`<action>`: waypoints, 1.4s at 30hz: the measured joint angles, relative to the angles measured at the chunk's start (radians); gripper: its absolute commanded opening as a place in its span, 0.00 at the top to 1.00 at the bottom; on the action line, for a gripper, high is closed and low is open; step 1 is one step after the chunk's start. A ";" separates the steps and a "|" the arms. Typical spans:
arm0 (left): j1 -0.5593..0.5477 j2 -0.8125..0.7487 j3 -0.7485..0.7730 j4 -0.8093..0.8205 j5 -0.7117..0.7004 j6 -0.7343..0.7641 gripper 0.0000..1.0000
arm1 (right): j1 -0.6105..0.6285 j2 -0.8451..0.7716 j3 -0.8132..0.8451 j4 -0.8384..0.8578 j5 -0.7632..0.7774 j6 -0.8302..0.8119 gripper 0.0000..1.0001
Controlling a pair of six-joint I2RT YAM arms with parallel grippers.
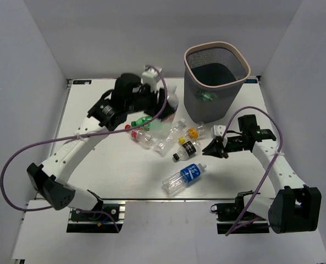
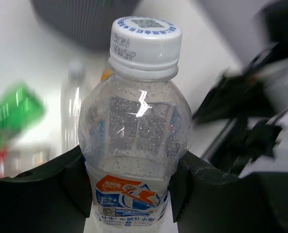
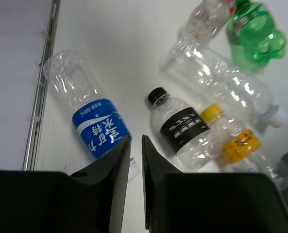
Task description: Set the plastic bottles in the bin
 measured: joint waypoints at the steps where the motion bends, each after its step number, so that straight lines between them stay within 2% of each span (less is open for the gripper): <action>1: -0.002 0.031 0.063 0.047 0.011 0.002 0.76 | 0.003 0.000 -0.021 -0.012 0.010 -0.032 0.77; 3: -0.002 0.107 0.193 0.130 0.032 0.000 0.76 | 0.008 -0.008 -0.063 -0.015 0.033 -0.074 0.77; 7: 0.009 0.292 0.426 0.322 0.086 -0.043 0.76 | 0.016 -0.046 -0.138 -0.007 0.078 -0.103 0.69; 10: 0.014 0.428 0.545 0.451 0.119 -0.105 0.76 | 0.026 -0.081 -0.174 0.024 0.100 -0.095 0.69; 12: 0.017 0.501 0.573 0.537 0.137 -0.166 0.76 | 0.032 -0.104 -0.193 0.056 0.113 -0.078 0.65; 19: 0.022 0.703 0.627 0.803 0.163 -0.414 0.76 | 0.048 -0.156 -0.257 0.121 0.135 -0.033 0.64; 21: 0.021 0.738 0.637 0.866 0.154 -0.469 0.75 | 0.053 -0.159 -0.273 0.127 0.140 -0.023 0.59; 30: 0.032 0.762 0.629 1.056 0.099 -0.656 0.73 | 0.071 -0.161 -0.308 0.180 0.158 0.011 0.58; 33: 0.035 0.762 0.632 1.098 0.068 -0.696 0.64 | 0.077 -0.152 -0.308 0.198 0.158 0.014 0.56; 35: 0.037 0.771 0.647 1.099 0.022 -0.697 0.64 | 0.079 -0.143 -0.309 0.206 0.158 0.016 0.52; 37: 0.037 0.800 0.697 1.065 -0.024 -0.679 0.46 | 0.085 -0.135 -0.309 0.224 0.162 0.027 0.46; 39: 0.037 0.834 0.745 1.024 -0.066 -0.657 0.41 | 0.089 -0.133 -0.309 0.239 0.170 0.040 0.41; 40: 0.037 0.852 0.761 1.011 -0.083 -0.647 0.35 | 0.091 -0.132 -0.309 0.251 0.177 0.049 0.35; 42: 0.037 0.883 0.784 0.987 -0.112 -0.630 0.14 | 0.095 -0.132 -0.309 0.273 0.187 0.070 0.29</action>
